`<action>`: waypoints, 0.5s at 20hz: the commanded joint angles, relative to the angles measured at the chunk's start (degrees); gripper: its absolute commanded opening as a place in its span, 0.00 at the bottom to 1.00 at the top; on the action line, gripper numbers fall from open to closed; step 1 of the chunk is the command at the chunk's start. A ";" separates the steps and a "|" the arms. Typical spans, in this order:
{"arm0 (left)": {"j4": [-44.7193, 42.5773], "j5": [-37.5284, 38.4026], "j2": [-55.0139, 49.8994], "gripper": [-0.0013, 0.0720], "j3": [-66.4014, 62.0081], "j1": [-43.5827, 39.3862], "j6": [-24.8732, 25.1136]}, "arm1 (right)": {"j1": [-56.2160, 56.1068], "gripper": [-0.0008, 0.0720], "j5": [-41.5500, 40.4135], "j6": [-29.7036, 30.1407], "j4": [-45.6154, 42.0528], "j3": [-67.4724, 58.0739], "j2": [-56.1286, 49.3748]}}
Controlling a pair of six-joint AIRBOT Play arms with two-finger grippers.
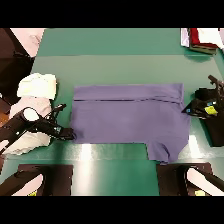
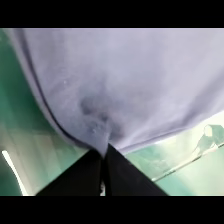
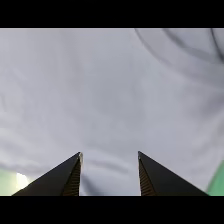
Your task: Fold the shirts.
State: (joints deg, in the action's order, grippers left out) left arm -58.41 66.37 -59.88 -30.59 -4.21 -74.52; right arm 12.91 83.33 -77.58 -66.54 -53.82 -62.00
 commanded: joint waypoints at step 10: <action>0.50 -2.73 0.11 0.05 -3.34 -0.52 0.00 | 0.07 0.65 6.01 -13.11 -12.50 27.58 14.56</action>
State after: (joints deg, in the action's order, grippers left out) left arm -57.98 64.20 -59.81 -33.74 -4.71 -74.70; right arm 12.95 90.28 -88.38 -78.30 -31.48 -49.15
